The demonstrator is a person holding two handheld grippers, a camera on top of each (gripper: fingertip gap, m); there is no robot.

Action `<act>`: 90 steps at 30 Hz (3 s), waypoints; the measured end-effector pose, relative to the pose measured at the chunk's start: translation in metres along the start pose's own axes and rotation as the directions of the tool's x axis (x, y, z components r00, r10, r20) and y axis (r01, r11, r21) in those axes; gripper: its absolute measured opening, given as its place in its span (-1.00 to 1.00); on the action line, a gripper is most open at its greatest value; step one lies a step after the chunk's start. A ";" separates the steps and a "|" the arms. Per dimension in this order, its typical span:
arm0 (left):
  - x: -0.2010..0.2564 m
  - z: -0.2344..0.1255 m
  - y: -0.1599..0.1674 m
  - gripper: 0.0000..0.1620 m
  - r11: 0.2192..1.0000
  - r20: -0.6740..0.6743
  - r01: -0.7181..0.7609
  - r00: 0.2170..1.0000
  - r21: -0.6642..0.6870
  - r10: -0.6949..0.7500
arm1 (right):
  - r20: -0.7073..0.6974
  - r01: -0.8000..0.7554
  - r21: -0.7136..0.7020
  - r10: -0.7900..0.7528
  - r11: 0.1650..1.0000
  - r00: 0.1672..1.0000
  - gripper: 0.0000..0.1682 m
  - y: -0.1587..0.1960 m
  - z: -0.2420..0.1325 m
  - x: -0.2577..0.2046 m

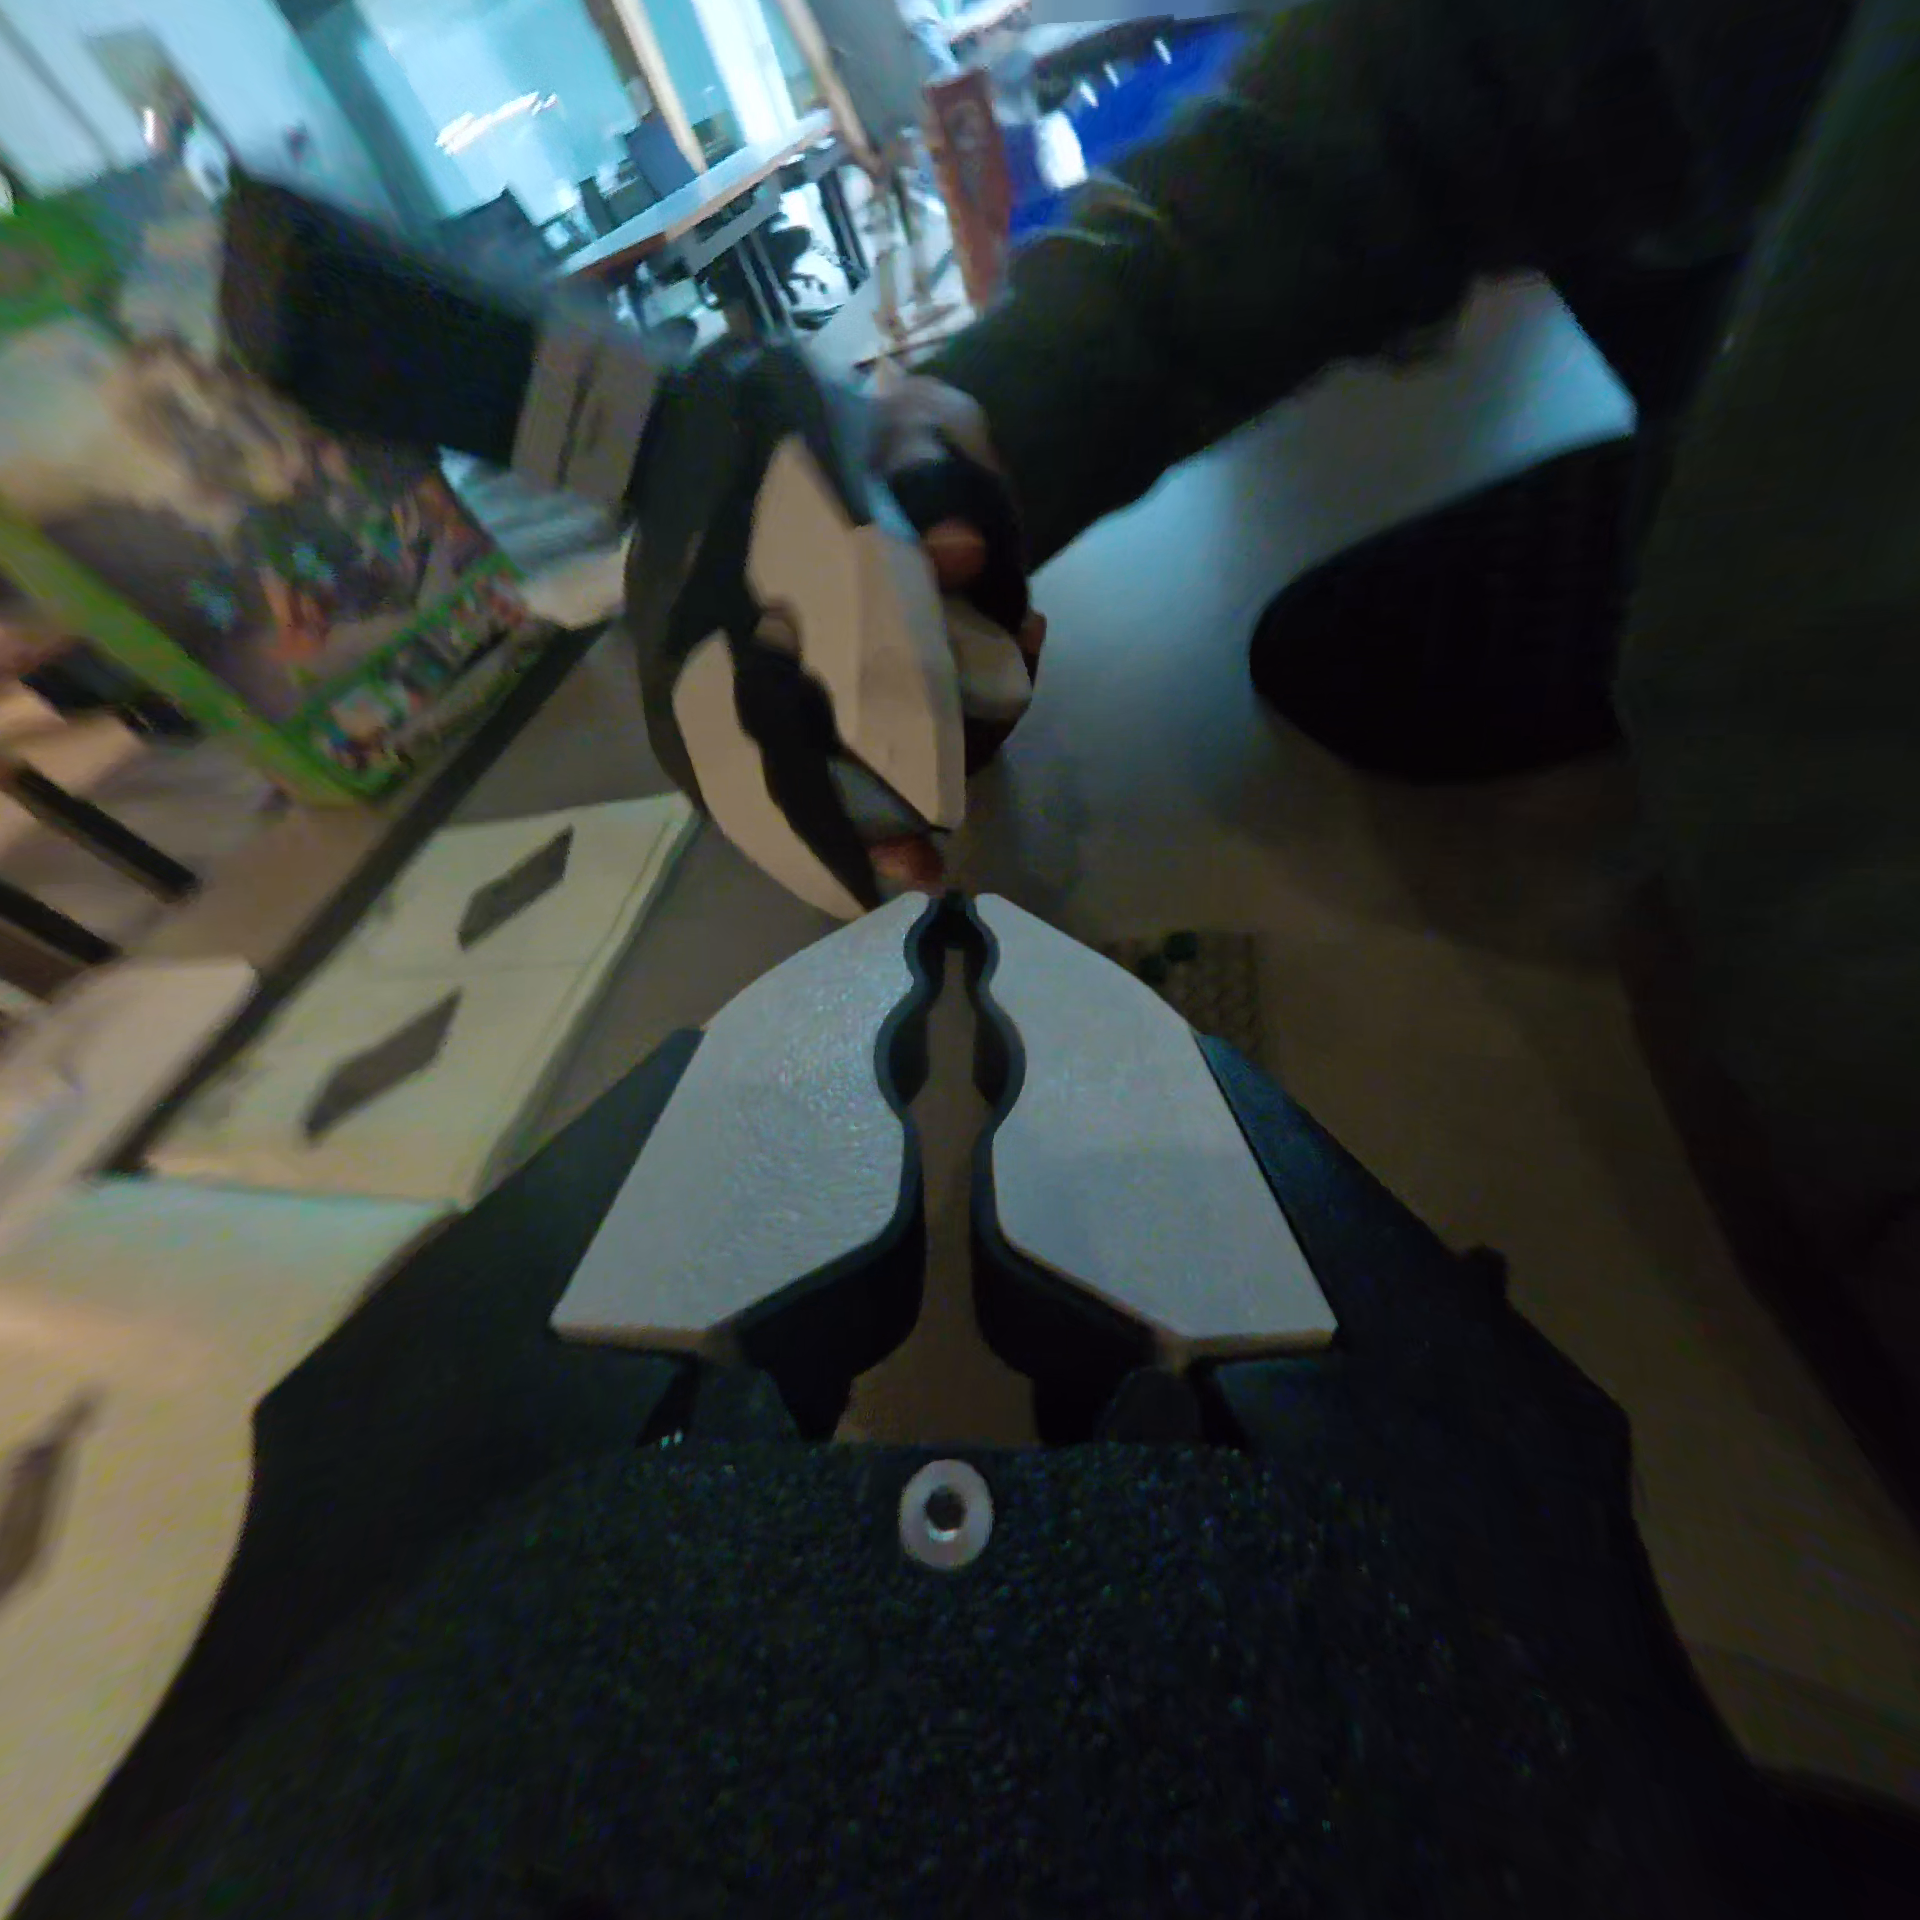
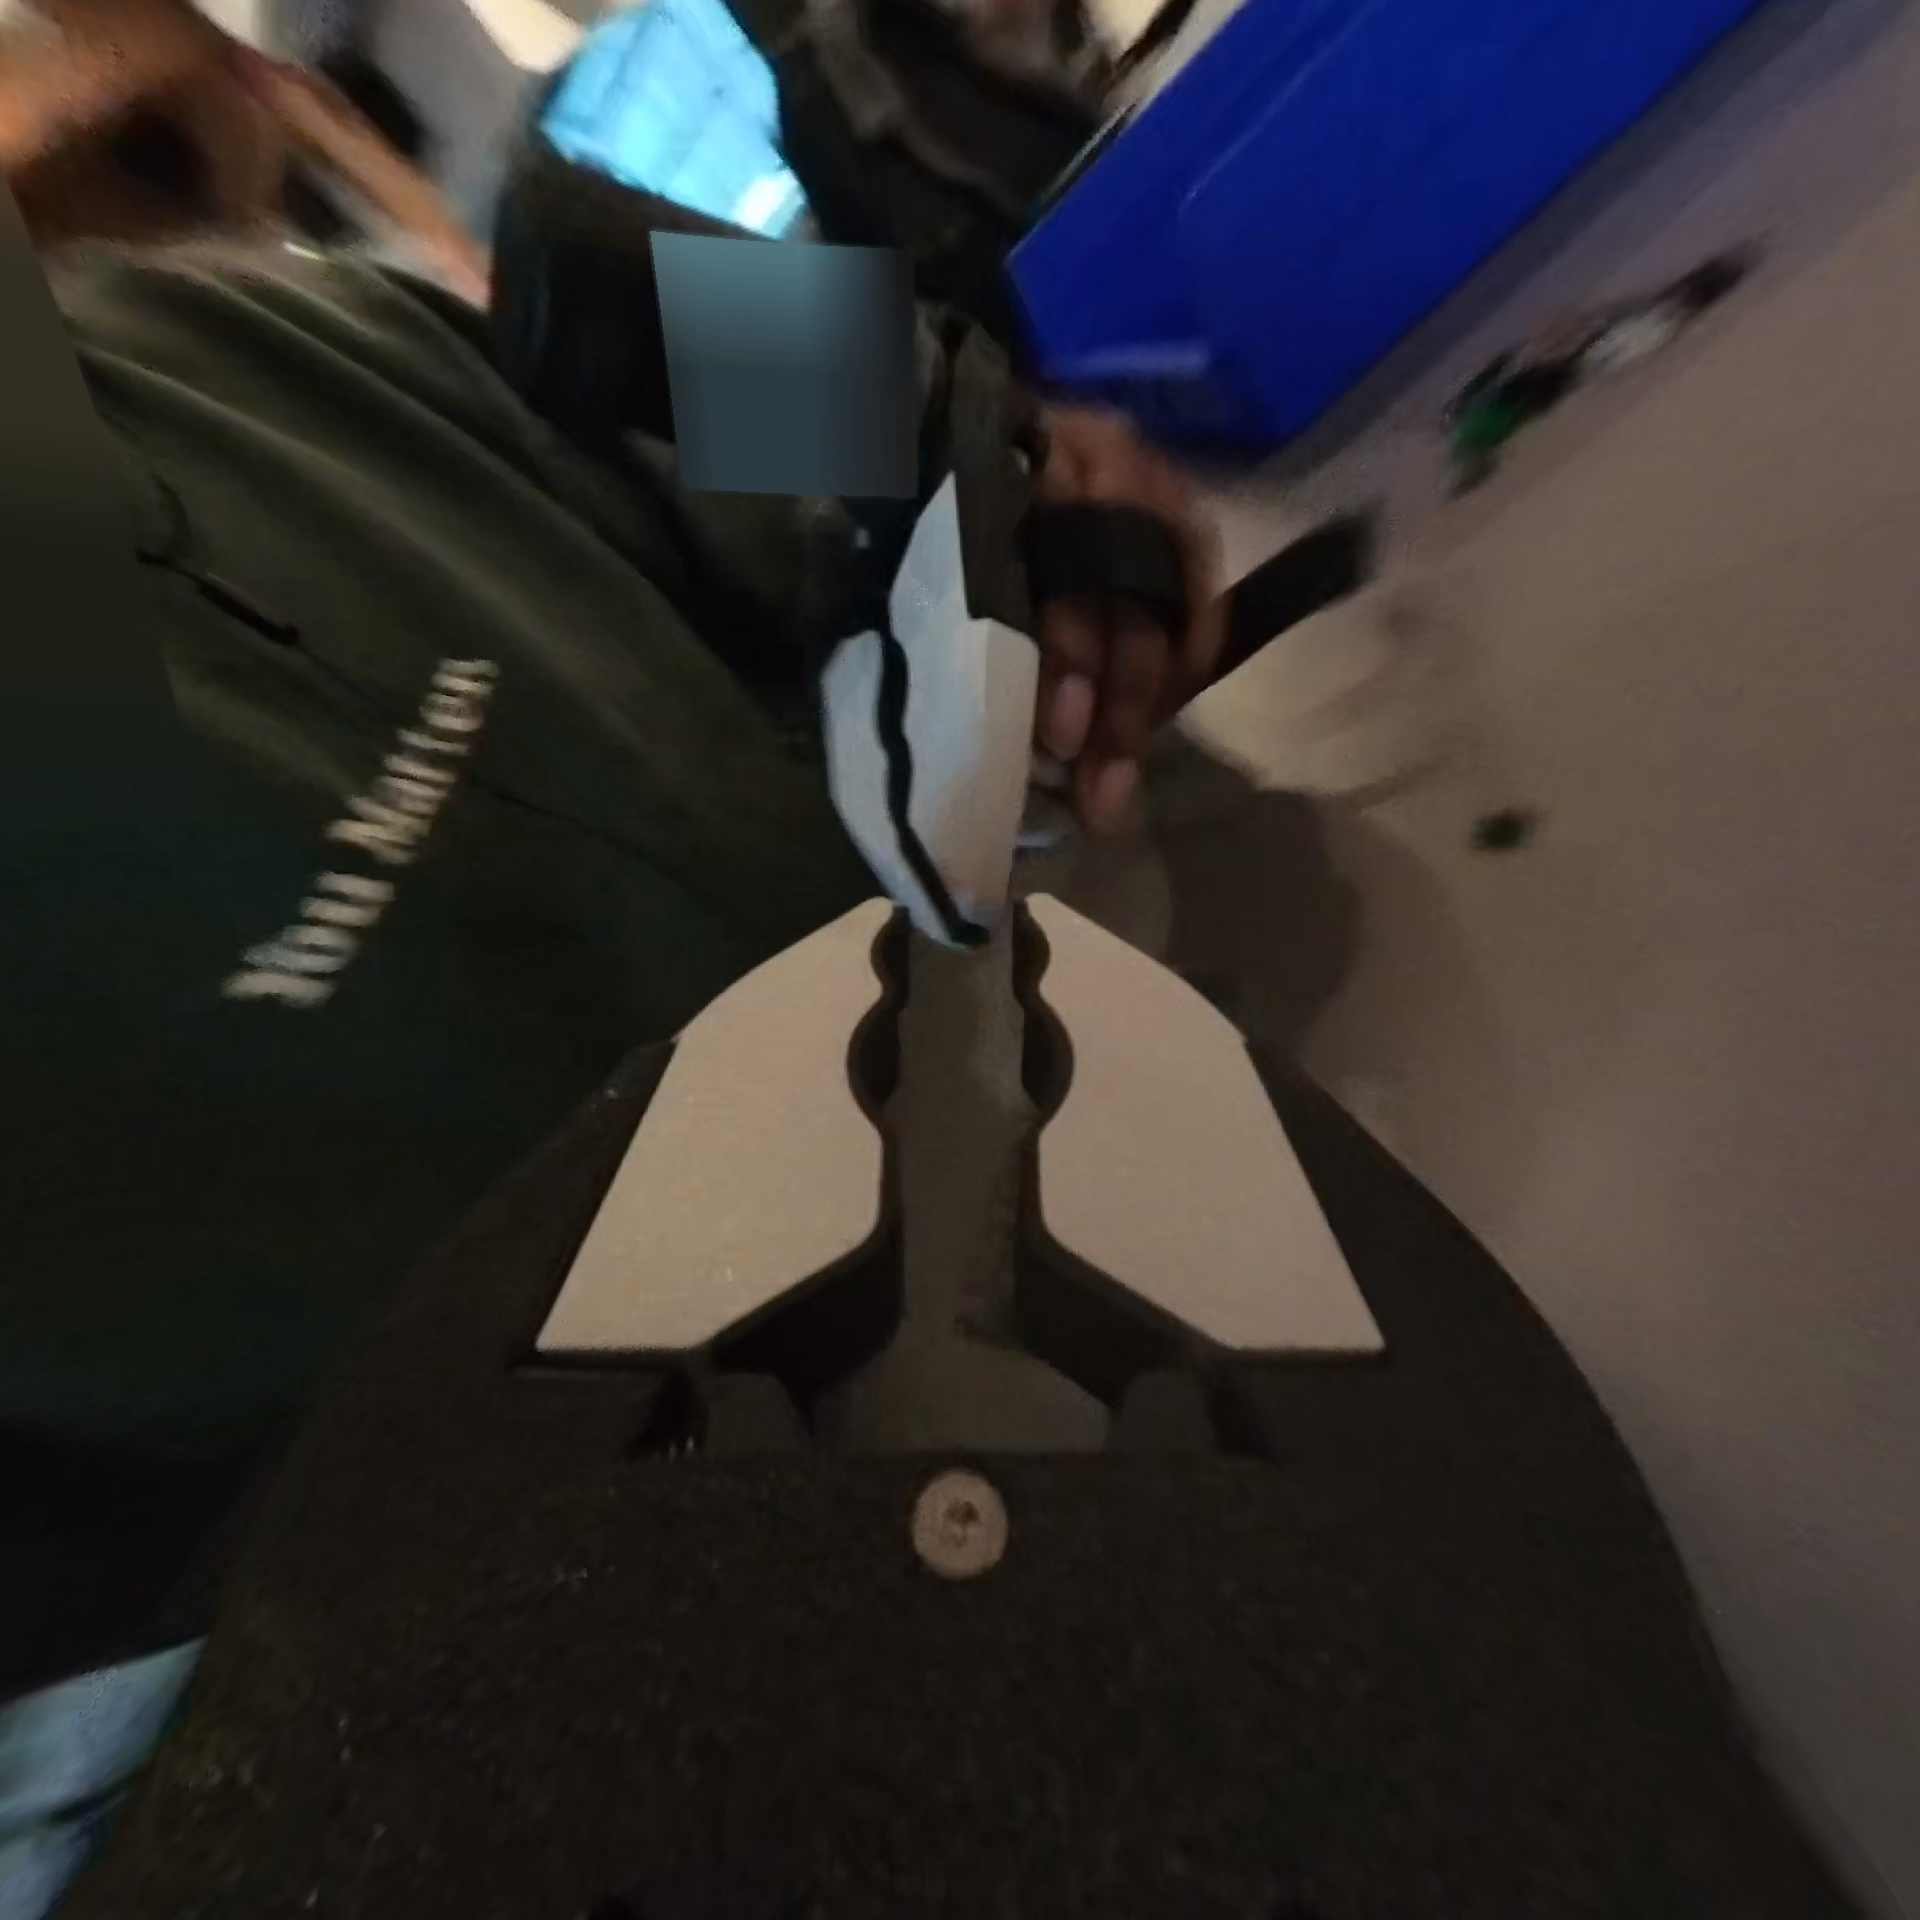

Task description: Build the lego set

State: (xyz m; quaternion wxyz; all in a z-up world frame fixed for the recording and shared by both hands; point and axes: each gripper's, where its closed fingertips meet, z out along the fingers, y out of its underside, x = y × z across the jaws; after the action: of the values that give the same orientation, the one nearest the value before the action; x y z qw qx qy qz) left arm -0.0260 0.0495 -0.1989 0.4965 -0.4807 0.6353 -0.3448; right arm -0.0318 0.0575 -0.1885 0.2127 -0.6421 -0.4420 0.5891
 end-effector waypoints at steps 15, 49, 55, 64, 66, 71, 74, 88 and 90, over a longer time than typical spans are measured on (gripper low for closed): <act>-0.014 -0.001 -0.019 -0.97 0.635 -0.266 0.771 0.622 0.043 -0.737 | -0.518 0.710 -0.401 -0.782 0.579 0.346 -0.80 -0.007 -0.003 0.000; 0.038 -0.008 0.060 -0.12 0.883 -0.165 0.244 0.929 -0.402 -0.332 | -0.482 0.186 -0.378 -0.364 0.907 0.797 -0.91 0.091 -0.033 0.018; 0.040 -0.004 0.076 -0.01 0.864 -0.191 0.165 0.939 -0.476 -0.285 | -0.491 0.167 -0.370 -0.345 0.914 0.800 -0.91 0.090 -0.029 0.026; 0.040 0.000 0.085 -0.11 0.852 -0.200 0.133 0.943 -0.506 -0.267 | -0.494 0.146 -0.380 -0.333 0.914 0.803 -0.91 0.095 -0.027 0.034; 0.040 0.000 0.085 -0.11 0.852 -0.200 0.133 0.943 -0.507 -0.266 | -0.493 0.142 -0.384 -0.332 0.912 0.804 -0.91 0.095 -0.026 0.035; 0.040 -0.001 0.085 -0.15 0.855 -0.201 0.131 0.944 -0.502 -0.263 | -0.489 0.133 -0.387 -0.325 0.912 0.810 -0.91 0.096 -0.027 0.037; 0.040 -0.001 0.085 -0.15 0.855 -0.205 0.128 0.943 -0.502 -0.261 | -0.485 0.130 -0.400 -0.330 0.907 0.810 -0.91 0.097 -0.028 0.038; 0.039 -0.001 0.085 -0.15 0.860 -0.205 0.123 0.945 -0.496 -0.254 | -0.471 0.115 -0.459 -0.351 0.881 0.810 -0.89 0.101 -0.029 0.040; 0.039 -0.001 0.085 -0.15 0.860 -0.205 0.124 0.945 -0.495 -0.253 | -0.464 0.115 -0.464 -0.352 0.878 0.813 -0.87 0.101 -0.028 0.039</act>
State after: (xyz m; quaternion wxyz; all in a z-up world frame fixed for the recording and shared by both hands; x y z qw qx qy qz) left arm -0.0517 0.0375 -0.2881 0.2382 -0.5980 0.7097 -0.2862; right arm 0.0237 0.0444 -0.2851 0.2585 -0.7498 -0.5567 0.2472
